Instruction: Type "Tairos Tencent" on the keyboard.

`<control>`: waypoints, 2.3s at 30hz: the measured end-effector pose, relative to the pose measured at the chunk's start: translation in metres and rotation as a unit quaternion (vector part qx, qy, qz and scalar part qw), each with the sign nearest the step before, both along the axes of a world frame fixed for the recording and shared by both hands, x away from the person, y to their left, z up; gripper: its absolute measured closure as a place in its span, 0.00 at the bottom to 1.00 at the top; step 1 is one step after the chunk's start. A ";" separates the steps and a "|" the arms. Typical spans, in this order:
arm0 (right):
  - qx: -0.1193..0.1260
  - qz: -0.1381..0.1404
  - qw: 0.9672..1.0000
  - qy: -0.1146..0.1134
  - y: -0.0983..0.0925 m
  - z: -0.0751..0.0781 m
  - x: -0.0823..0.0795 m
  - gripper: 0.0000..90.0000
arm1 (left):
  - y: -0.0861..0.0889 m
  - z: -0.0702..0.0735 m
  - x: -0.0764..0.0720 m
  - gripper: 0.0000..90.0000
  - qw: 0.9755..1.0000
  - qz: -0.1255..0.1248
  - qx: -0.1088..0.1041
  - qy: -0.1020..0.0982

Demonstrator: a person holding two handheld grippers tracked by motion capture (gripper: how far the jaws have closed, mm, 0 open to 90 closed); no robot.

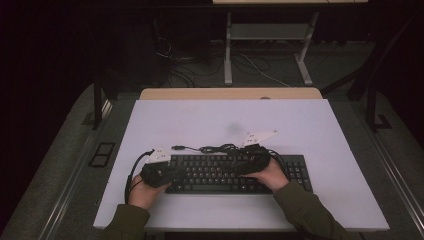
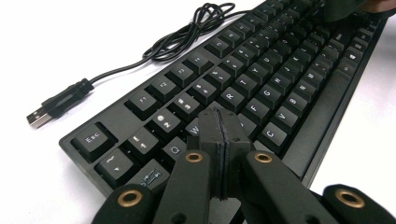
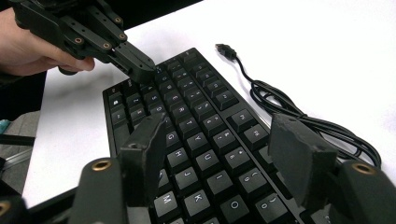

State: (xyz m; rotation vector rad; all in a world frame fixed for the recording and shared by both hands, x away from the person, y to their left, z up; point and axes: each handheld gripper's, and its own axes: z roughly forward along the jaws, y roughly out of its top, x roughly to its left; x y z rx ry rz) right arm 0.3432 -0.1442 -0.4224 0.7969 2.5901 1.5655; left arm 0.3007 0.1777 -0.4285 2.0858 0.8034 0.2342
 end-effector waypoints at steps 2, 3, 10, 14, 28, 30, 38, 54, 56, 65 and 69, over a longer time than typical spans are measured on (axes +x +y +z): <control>0.000 0.000 1.000 -0.001 0.000 0.000 0.000 0.40 | 0.001 -0.001 0.000 0.99 1.000 -0.001 0.000 0.004; -0.001 -0.001 1.000 -0.001 0.000 -0.001 0.000 0.39 | 0.001 -0.002 0.001 0.99 1.000 -0.003 0.002 0.005; -0.003 -0.003 1.000 -0.004 0.001 -0.003 -0.001 0.36 | 0.000 -0.004 0.001 0.99 1.000 -0.006 0.008 0.011; -0.005 -0.005 1.000 -0.006 0.002 -0.004 -0.001 0.36 | 0.000 -0.005 0.001 0.99 1.000 -0.008 0.013 0.011; -0.007 -0.008 1.000 -0.005 0.002 -0.004 -0.001 0.36 | -0.002 -0.008 0.002 0.99 1.000 -0.009 0.021 0.021; -0.006 -0.007 1.000 -0.007 0.002 -0.004 -0.001 0.36 | -0.002 -0.008 0.002 0.99 0.999 -0.010 0.022 0.022; -0.007 -0.008 1.000 -0.006 0.002 -0.004 -0.001 0.36 | -0.001 -0.008 0.003 0.99 0.999 -0.014 0.025 0.021; -0.001 -0.013 1.000 -0.007 -0.003 -0.002 0.000 0.35 | -0.002 -0.004 0.003 0.99 1.000 -0.013 0.016 0.014; -0.001 -0.014 1.000 -0.007 -0.003 -0.002 0.000 0.35 | -0.002 -0.003 0.003 0.99 1.000 -0.013 0.014 0.011; 0.001 -0.018 1.000 -0.010 -0.004 -0.001 0.000 0.35 | -0.004 0.000 0.002 0.86 1.000 -0.008 0.003 0.006; 0.002 -0.020 1.000 -0.011 -0.005 0.000 0.000 0.36 | -0.004 0.001 0.002 0.79 1.000 -0.008 -0.003 0.004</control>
